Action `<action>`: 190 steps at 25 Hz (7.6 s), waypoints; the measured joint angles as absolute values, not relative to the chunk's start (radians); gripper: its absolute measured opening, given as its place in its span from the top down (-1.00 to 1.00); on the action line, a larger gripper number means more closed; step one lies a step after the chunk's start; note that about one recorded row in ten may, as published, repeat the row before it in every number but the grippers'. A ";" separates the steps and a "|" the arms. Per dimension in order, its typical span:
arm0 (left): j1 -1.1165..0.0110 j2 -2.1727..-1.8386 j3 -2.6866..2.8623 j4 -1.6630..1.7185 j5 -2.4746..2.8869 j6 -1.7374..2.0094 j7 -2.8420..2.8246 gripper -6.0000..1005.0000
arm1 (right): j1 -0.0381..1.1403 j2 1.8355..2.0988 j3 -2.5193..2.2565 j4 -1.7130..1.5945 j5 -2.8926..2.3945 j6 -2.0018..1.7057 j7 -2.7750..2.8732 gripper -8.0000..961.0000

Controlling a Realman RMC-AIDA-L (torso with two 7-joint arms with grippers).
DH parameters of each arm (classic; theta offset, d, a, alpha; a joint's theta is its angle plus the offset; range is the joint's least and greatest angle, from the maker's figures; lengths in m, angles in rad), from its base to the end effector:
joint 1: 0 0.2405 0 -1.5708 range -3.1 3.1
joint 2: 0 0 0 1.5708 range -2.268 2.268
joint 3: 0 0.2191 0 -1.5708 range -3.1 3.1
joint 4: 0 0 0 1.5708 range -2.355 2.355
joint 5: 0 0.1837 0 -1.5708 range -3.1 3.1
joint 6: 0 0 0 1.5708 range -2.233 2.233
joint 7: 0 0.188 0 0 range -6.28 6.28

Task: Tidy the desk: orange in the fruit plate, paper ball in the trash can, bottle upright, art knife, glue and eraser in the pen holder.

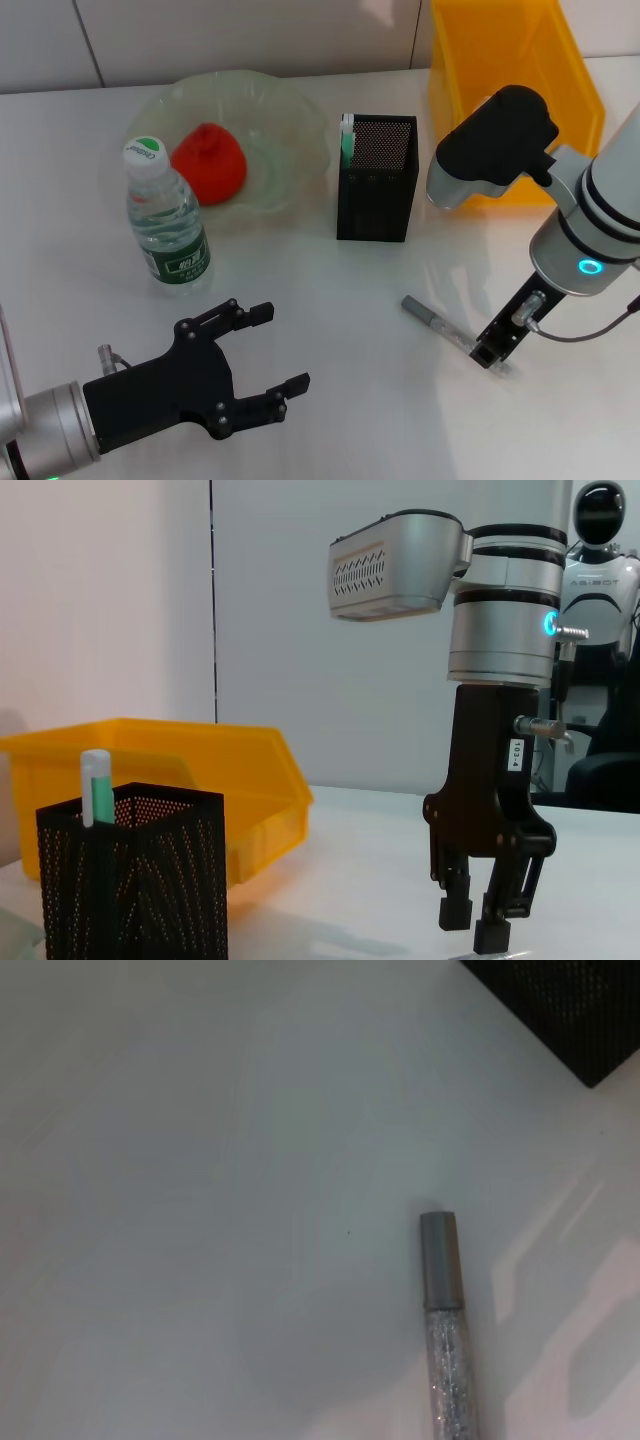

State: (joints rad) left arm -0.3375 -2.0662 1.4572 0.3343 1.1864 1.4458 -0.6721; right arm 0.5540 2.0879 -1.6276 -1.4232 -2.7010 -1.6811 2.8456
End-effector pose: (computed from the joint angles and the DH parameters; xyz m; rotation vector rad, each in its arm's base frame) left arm -0.2044 0.2336 -0.0836 -2.6876 -0.2127 -0.8891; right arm 0.1973 0.2768 -0.0382 -2.4760 1.0733 -0.8078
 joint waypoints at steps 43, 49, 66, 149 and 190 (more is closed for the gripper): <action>-0.344 -2.066 1.458 0.329 1.188 1.447 -0.672 -0.66 | 0.566 2.088 -1.661 -1.330 -2.676 -1.615 2.837 0.55; -0.344 -2.066 1.458 0.327 1.189 1.449 -0.672 -0.66 | 0.566 2.088 -1.661 -1.325 -2.675 -1.614 2.832 0.60; -0.343 -2.067 1.457 0.327 1.186 1.455 -0.672 -0.66 | 0.505 2.081 -1.637 -1.770 -2.876 -1.802 2.736 0.69; -0.360 -2.068 1.466 0.327 1.177 1.479 -0.732 -0.66 | 0.218 2.053 -1.841 -1.553 -2.920 -0.420 0.865 0.67; -0.352 -2.063 1.430 0.336 1.168 1.547 -0.724 -0.65 | -0.129 2.082 -1.363 -1.631 -1.215 -1.047 1.149 0.50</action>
State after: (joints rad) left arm -0.3525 -2.0632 1.4301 0.3361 1.1677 1.5470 -0.7239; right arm -0.1288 2.0821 -1.3628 -1.6310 -1.2152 -1.0474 1.1490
